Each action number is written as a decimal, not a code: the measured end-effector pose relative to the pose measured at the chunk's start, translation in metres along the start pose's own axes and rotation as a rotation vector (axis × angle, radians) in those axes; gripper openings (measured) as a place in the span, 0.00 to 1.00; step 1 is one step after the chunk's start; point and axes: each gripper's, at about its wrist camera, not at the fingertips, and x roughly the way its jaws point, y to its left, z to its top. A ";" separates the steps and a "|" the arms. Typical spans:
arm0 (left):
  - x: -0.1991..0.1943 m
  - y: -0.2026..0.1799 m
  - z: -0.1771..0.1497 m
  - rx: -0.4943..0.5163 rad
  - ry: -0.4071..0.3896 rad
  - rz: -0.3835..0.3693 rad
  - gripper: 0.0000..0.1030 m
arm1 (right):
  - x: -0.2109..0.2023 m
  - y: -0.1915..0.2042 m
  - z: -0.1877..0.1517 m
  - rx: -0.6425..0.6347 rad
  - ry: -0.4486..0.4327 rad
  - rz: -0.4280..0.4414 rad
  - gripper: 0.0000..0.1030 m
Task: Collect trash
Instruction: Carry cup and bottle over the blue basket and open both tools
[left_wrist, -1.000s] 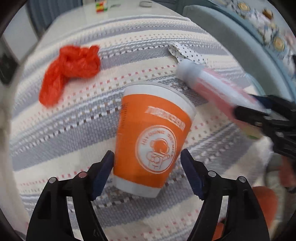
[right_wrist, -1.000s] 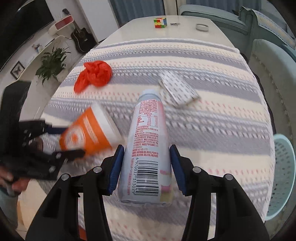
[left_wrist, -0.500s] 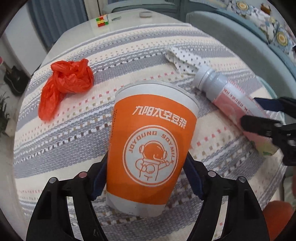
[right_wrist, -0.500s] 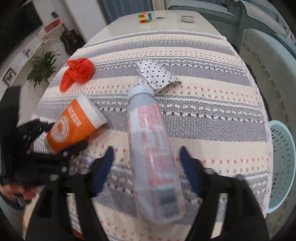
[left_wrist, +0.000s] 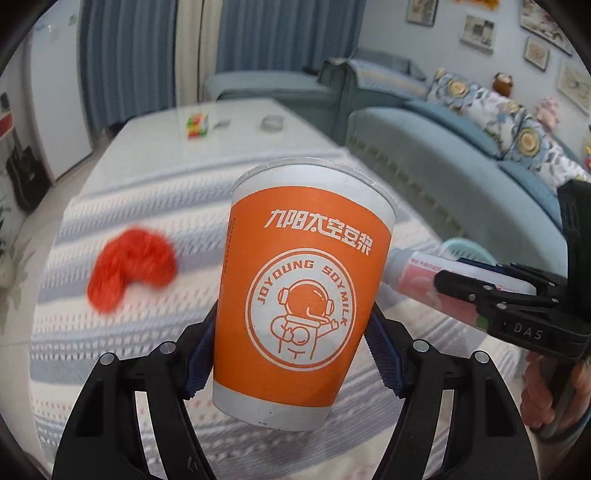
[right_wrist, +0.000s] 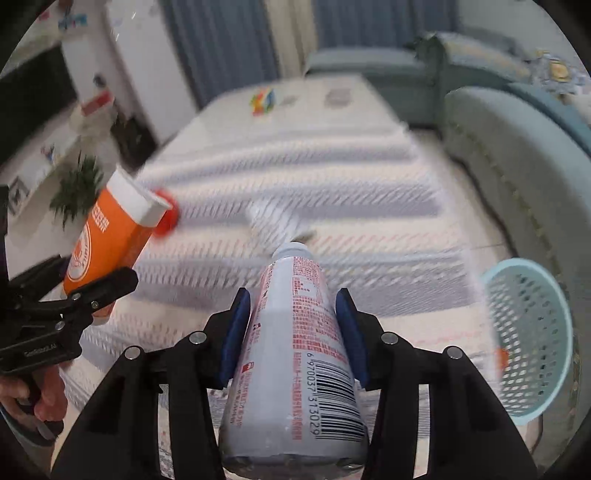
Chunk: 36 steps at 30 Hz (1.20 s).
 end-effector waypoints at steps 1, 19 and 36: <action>0.002 -0.008 0.009 0.005 -0.012 -0.015 0.67 | -0.010 -0.012 0.003 0.027 -0.022 -0.009 0.43; 0.110 -0.229 0.053 0.184 0.118 -0.189 0.68 | -0.049 -0.253 -0.051 0.505 -0.098 -0.397 0.43; 0.162 -0.270 0.015 0.306 0.222 -0.254 0.72 | -0.014 -0.288 -0.095 0.605 -0.040 -0.357 0.44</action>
